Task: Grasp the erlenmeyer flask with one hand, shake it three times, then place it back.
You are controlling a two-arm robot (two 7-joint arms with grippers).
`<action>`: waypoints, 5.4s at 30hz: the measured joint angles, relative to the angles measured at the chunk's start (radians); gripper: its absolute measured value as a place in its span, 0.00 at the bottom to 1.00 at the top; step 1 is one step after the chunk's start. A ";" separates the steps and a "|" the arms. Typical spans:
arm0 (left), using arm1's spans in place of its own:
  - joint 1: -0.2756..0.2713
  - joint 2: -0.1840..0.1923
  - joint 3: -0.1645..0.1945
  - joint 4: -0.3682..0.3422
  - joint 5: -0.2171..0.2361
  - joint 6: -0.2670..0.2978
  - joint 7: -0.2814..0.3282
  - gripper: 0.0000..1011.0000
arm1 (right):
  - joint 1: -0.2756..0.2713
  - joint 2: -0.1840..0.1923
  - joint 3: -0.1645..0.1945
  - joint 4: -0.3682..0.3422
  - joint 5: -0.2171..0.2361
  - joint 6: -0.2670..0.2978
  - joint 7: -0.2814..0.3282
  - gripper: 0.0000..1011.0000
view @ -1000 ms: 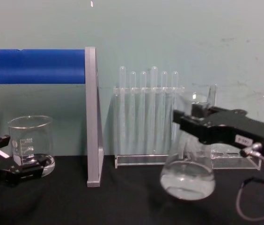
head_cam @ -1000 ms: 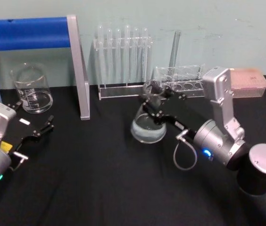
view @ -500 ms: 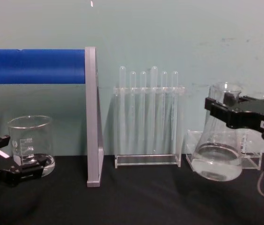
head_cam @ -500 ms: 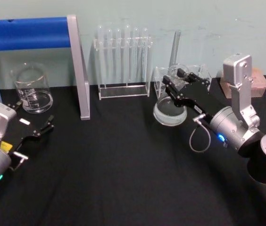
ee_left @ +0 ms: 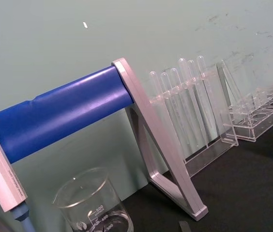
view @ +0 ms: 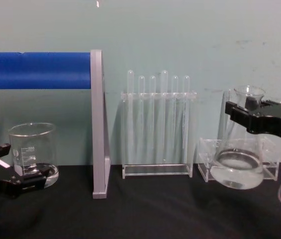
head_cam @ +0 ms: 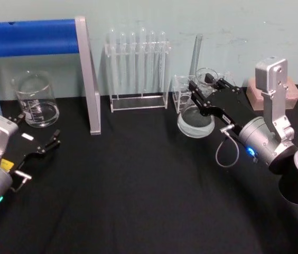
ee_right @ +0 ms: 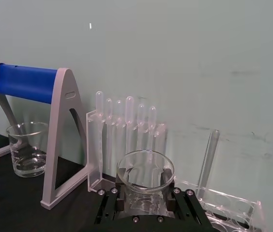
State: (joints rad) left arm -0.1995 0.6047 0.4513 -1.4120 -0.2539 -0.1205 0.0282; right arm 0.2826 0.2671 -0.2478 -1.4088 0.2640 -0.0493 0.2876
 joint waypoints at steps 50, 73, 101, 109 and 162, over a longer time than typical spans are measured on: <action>0.000 0.000 0.000 0.000 0.000 0.000 0.000 0.99 | -0.118 0.075 -0.213 -0.212 0.077 0.024 0.178 0.44; 0.000 0.000 0.000 0.000 0.000 0.000 0.000 0.99 | -0.053 0.048 -0.141 -0.101 0.053 0.007 0.078 0.44; 0.000 0.000 0.000 0.000 0.000 0.000 0.000 0.99 | 0.010 -0.004 -0.014 0.030 -0.021 -0.003 -0.009 0.44; 0.000 0.000 0.000 0.000 0.000 0.000 0.000 0.99 | 0.008 -0.013 -0.005 0.033 -0.033 0.000 -0.005 0.45; 0.000 0.000 0.000 0.000 0.000 0.000 0.000 0.99 | -0.025 -0.020 -0.107 0.007 -0.016 0.006 0.063 0.44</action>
State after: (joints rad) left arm -0.1996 0.6047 0.4514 -1.4120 -0.2539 -0.1205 0.0283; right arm 0.2575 0.2470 -0.3548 -1.4021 0.2480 -0.0435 0.3505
